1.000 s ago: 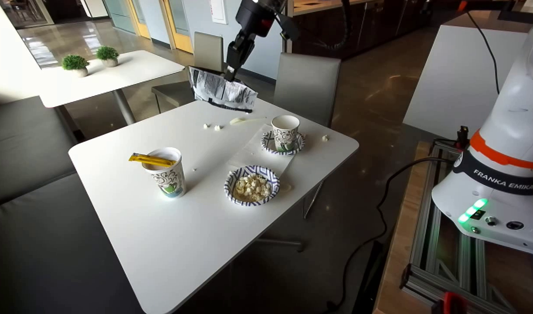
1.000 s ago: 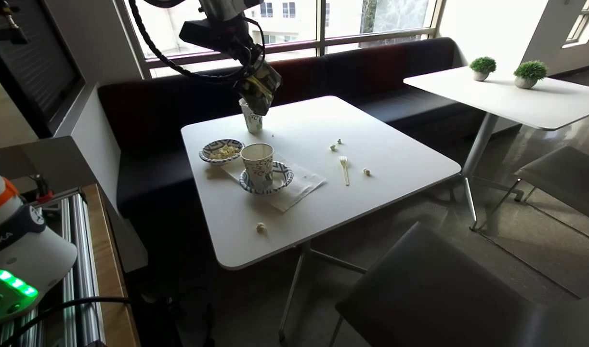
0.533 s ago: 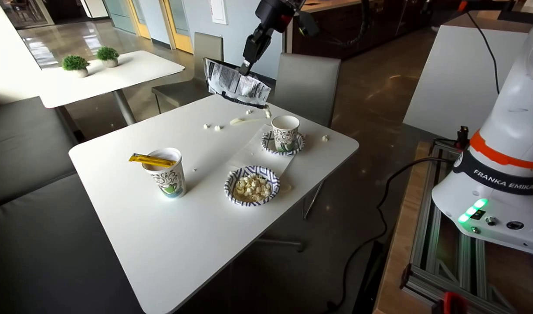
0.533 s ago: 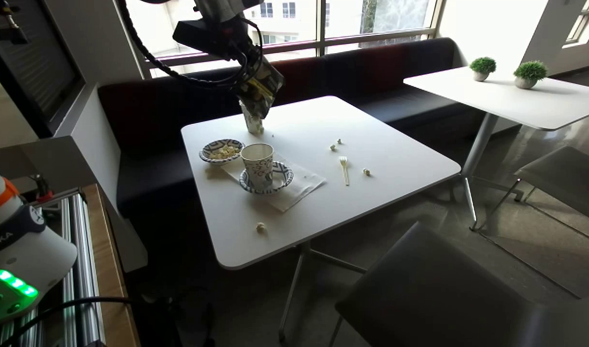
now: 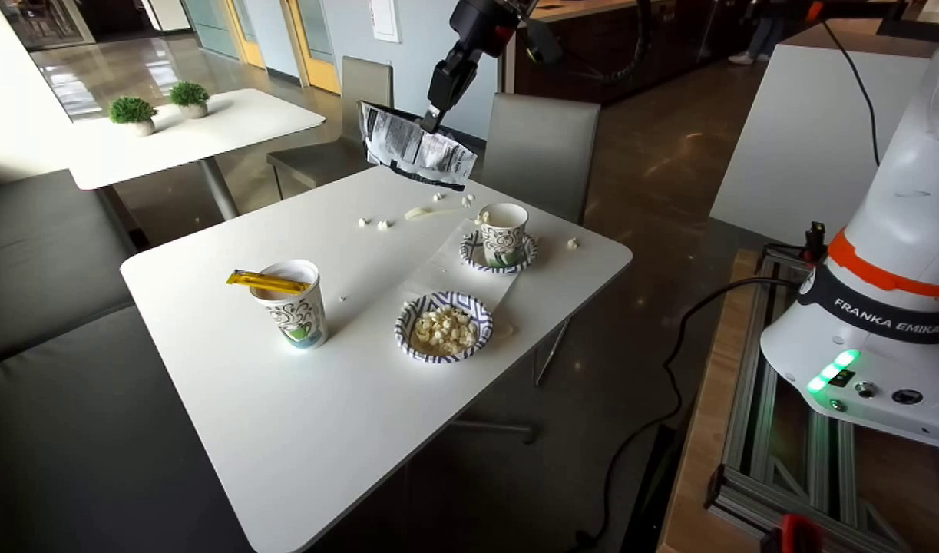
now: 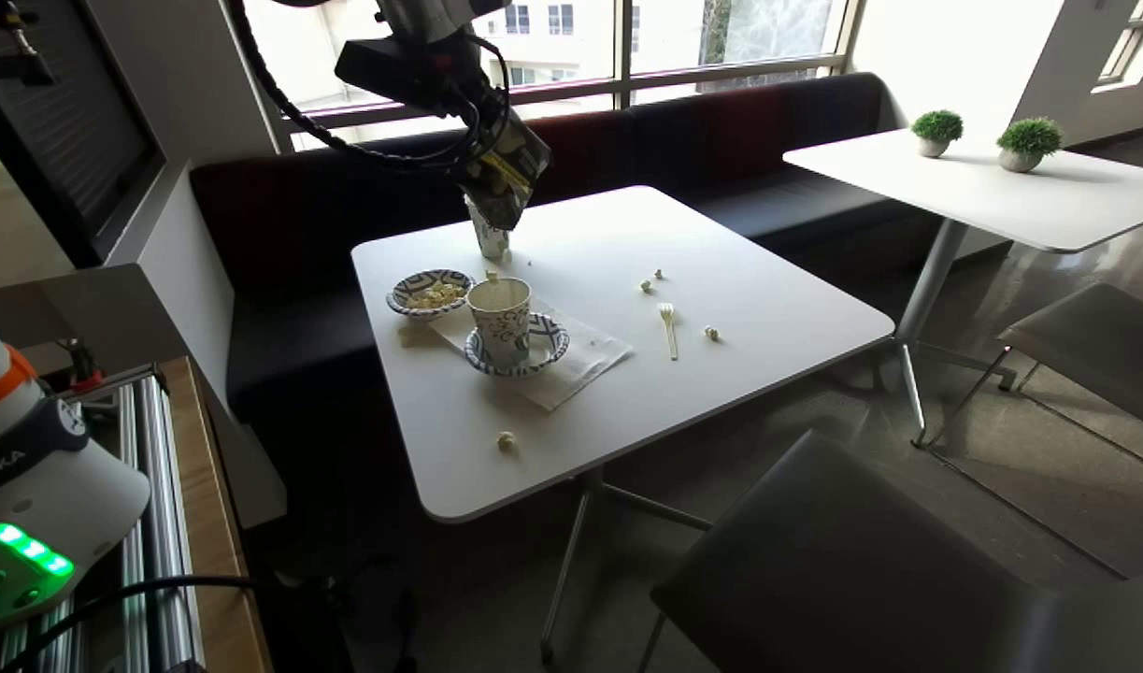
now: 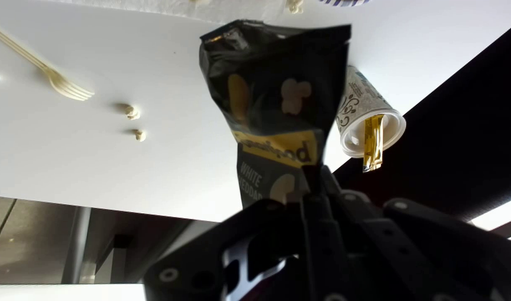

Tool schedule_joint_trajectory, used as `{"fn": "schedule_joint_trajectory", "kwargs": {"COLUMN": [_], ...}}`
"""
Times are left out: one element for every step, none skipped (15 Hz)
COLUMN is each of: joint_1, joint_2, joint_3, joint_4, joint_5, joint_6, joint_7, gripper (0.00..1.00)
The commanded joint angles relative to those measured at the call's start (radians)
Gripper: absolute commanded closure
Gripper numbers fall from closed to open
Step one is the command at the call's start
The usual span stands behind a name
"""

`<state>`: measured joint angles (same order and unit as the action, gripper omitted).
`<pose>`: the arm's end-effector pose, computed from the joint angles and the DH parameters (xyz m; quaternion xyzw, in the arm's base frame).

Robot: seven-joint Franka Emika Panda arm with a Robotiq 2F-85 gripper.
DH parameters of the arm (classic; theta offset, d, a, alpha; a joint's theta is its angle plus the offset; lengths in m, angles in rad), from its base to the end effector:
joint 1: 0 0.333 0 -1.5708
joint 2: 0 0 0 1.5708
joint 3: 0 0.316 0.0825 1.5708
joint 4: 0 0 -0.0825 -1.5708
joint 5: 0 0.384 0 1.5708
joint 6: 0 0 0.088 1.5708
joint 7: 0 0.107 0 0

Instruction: Pour the contents in the black packet into the coffee cup on the right.

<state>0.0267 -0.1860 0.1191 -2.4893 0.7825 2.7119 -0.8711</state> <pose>0.4782 0.0453 0.3924 -0.9417 -0.1743 -0.2546 0.1339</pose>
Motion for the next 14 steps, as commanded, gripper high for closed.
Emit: {"fn": "schedule_joint_trajectory", "kwargs": {"joint_1": [0.000, 0.000, 0.000, 0.000, -0.002, -0.003, -0.004, -0.003, -0.005, -0.008, -0.008, -0.008, -0.005, 0.001], "joint_2": [0.000, 0.000, 0.000, 0.000, -0.001, -0.001, -0.003, -0.005, -0.007, -0.012, -0.017, -0.020, -0.023, -0.028], "joint_3": [0.000, 0.000, 0.000, 0.000, -0.005, -0.010, -0.016, -0.023, -0.030, -0.038, -0.046, -0.055, -0.066, -0.080], "joint_4": [0.000, 0.000, 0.000, 0.000, 0.000, 0.000, 0.001, 0.001, 0.000, -0.004, -0.005, -0.006, -0.006, -0.006], "joint_5": [0.000, 0.000, 0.000, 0.000, 0.006, 0.013, 0.016, 0.026, 0.029, 0.030, 0.035, 0.044, 0.060, 0.087], "joint_6": [0.000, 0.000, 0.000, 0.000, -0.007, -0.012, -0.022, -0.024, -0.026, -0.024, -0.038, -0.044, -0.054, -0.071], "joint_7": [0.000, 0.000, 0.000, 0.000, -0.003, -0.005, -0.008, -0.017, -0.017, -0.015, -0.018, -0.024, -0.035, -0.058], "gripper": [0.99, 0.99, 0.99, 0.99, 1.00, 1.00, 1.00, 1.00, 1.00, 1.00, 1.00, 1.00, 1.00, 1.00]}}
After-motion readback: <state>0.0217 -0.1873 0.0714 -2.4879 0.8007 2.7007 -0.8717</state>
